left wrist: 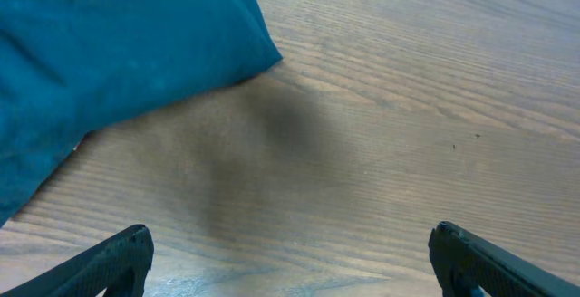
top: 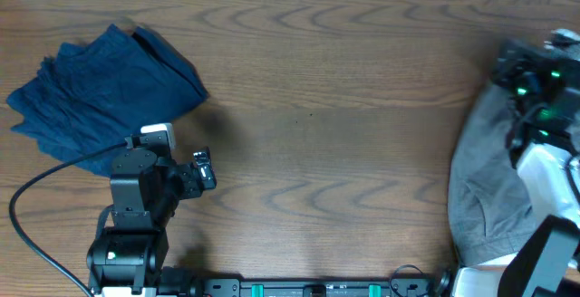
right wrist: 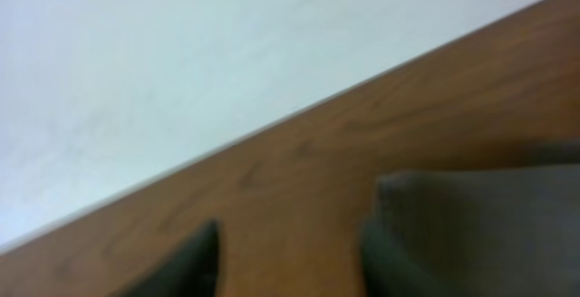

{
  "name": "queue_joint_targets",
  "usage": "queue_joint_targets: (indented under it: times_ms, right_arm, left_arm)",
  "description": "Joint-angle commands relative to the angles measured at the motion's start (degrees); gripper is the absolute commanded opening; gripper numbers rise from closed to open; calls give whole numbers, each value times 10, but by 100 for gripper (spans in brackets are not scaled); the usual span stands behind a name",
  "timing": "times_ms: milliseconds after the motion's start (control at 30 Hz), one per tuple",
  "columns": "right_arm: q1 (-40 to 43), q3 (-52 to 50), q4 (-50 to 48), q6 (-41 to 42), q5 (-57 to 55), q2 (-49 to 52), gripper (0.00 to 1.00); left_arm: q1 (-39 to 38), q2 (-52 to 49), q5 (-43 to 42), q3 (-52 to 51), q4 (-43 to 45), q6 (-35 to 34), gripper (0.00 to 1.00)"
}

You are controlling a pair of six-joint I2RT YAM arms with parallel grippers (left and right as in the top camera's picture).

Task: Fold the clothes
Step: 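Reach the right gripper to the grey shorts and grasp the waistband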

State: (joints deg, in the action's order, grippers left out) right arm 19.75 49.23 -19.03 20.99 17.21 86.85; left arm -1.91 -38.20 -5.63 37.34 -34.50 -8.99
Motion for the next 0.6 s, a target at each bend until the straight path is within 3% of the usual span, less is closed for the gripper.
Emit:
queue_joint_targets:
  times_ms: [0,167,300,433,567]
  right_arm:
    - [-8,5,15,-17,-11,2,63]
    - [15,5,163,-77,-12,-57,75]
    - [40,5,367,-89,-62,-127,80]
    - [61,5,584,-67,-128,-163,82]
    - [57,-1,693,-67,-134,-157,76]
  left_arm:
    - [2,1,0,12,1,-1,98]
    - [2,1,0,12,0,-2,98]
    - [2,1,-52,12,4,-35,98]
    - [2,-10,-129,12,9,-70,98]
    - [2,-33,-148,12,-2,-79,98]
